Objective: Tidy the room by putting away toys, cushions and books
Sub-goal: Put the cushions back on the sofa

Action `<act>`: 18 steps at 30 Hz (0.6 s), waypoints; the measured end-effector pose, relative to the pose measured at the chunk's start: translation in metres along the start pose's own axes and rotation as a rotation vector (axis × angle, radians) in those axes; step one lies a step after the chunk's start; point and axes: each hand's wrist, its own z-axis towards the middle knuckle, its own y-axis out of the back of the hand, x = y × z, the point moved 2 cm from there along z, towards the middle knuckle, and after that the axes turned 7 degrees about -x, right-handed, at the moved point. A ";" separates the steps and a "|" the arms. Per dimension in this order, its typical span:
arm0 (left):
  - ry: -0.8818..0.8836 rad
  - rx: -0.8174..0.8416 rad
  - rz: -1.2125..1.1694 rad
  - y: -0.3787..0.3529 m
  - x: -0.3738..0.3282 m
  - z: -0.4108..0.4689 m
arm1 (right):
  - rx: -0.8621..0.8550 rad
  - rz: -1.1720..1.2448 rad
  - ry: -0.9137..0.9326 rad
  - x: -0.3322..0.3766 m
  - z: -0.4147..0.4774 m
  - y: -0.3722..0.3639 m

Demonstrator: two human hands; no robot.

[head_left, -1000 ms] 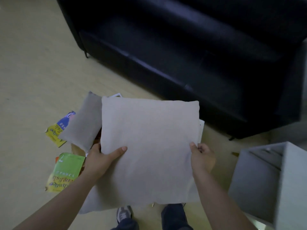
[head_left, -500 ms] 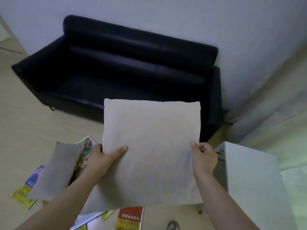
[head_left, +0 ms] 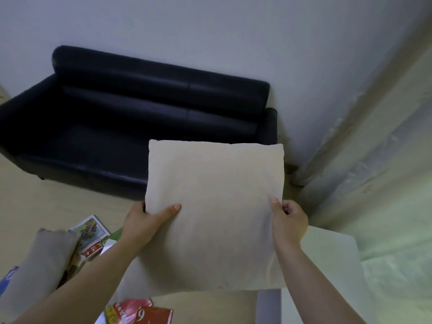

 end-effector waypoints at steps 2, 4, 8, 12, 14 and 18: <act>0.000 0.002 0.008 -0.014 -0.013 0.003 | -0.002 -0.003 -0.003 0.000 0.018 0.000; -0.006 0.003 0.018 -0.025 -0.026 0.012 | -0.006 0.007 -0.013 0.002 0.034 -0.003; 0.024 0.046 0.065 -0.048 -0.037 0.038 | -0.007 -0.009 -0.058 -0.001 0.063 -0.020; 0.031 0.056 0.050 -0.071 -0.057 0.086 | -0.014 -0.020 -0.066 0.002 0.099 -0.060; 0.027 0.054 0.030 -0.079 -0.068 0.107 | -0.012 -0.013 -0.067 0.005 0.113 -0.076; 0.043 0.074 0.045 -0.092 -0.094 0.141 | -0.014 -0.037 -0.085 0.017 0.142 -0.103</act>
